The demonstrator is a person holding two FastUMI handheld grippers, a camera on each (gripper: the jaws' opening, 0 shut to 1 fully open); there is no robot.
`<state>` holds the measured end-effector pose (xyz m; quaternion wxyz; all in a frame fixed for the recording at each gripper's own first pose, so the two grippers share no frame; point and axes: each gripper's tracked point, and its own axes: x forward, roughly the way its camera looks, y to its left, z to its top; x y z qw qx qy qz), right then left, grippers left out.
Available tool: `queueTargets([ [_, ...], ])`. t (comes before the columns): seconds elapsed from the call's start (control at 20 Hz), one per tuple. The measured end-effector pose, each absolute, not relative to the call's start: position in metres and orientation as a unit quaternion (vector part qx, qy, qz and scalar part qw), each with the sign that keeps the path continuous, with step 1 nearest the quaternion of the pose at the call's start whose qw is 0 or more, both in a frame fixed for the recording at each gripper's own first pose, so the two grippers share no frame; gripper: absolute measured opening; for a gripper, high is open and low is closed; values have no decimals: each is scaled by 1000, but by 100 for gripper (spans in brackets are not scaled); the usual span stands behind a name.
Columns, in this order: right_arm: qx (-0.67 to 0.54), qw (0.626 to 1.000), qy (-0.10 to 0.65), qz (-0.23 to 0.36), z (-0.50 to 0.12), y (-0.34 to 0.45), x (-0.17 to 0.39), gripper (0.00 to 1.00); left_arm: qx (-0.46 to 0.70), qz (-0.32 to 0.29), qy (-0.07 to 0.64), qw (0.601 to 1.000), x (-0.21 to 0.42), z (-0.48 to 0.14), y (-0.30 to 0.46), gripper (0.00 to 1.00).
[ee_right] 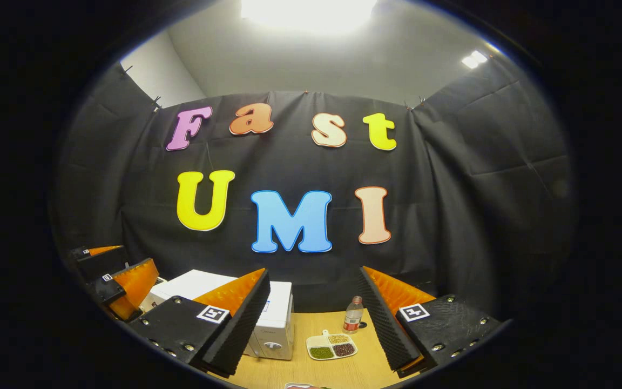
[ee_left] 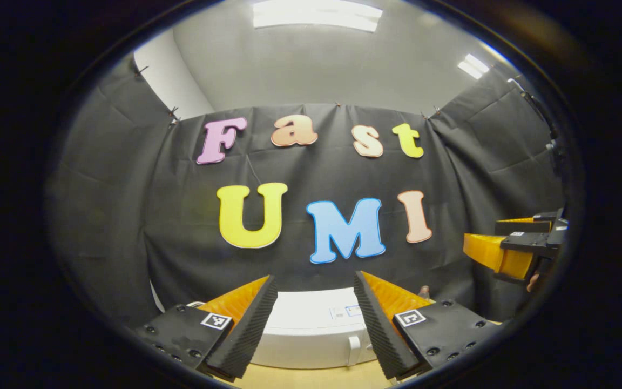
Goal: Open the microwave oven with the left hand, put the food in, and close the microwave oven.
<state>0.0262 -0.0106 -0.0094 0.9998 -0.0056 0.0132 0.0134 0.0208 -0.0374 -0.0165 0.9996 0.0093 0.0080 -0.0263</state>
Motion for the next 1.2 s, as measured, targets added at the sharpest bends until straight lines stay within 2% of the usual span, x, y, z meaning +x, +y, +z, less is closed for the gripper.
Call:
queueTargets([
  [0.25,-7,1000,24,9,-21,-18,30,98,0,-35,19,999,30,-48,-49,97],
  [0.3,-7,1000,26,8,-24,-21,31,98,-4,-34,23,999,34,-58,-52,92],
  [0.35,-9,1000,27,5,-25,-24,31,98,-5,-29,25,999,37,-68,-52,96],
  [0.4,-10,1000,29,3,-28,-27,31,98,-3,-26,32,999,40,-79,-54,97],
  [0.5,-8,999,38,-1,-36,-34,33,98,-6,-38,62,997,47,-114,-71,94],
  [0.75,-7,998,59,-12,-56,-52,44,98,21,-50,101,993,62,-184,-97,97],
  [0.8,-7,998,67,-12,-62,-55,47,98,26,-53,113,992,66,-200,-103,100],
  [0.85,-6,997,73,-11,-66,-57,51,98,23,-51,123,991,69,-217,-106,93],
  [0.95,-4,997,79,-14,-70,-64,55,98,16,-51,135,989,77,-243,-113,92],
  [1.0,-4,996,83,-13,-75,-67,58,98,25,-48,142,988,82,-253,-113,94],
  [1.1,-8,995,94,-14,-83,-73,59,98,36,-49,155,986,87,-276,-118,85],
  [1.2,-13,994,103,-22,-91,-83,60,98,42,-50,168,984,98,-300,-122,85],
])
